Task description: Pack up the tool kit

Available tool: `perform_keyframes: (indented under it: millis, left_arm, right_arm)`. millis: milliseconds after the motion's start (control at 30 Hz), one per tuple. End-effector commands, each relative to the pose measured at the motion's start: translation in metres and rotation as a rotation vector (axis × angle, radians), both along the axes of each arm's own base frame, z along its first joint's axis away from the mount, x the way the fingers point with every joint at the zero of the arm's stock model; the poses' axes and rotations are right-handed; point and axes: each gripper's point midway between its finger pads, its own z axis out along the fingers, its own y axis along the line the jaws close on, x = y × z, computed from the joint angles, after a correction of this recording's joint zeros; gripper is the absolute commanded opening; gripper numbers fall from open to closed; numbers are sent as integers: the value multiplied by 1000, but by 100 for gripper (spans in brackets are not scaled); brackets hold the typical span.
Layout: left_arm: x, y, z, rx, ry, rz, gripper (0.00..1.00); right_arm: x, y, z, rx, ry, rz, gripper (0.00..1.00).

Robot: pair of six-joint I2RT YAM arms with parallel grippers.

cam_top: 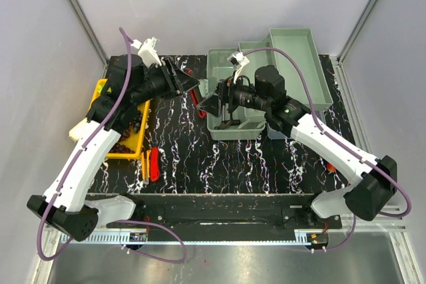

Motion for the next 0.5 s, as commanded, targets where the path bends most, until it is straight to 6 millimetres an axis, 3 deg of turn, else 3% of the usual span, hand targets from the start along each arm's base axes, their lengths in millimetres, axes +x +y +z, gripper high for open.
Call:
perform_keyframes:
  millis: [0, 267, 467]
  left_arm:
    - [-6, -7, 34, -92, -90, -35, 0]
    - [1, -3, 18, -78, -43, 15, 0]
    - [9, 9, 1, -16, 14, 99, 0]
  right_arm:
    - [18, 7, 25, 68, -62, -59, 87]
    - [22, 26, 19, 60, -49, -33, 71]
    - [21, 32, 11, 38, -28, -47, 35]
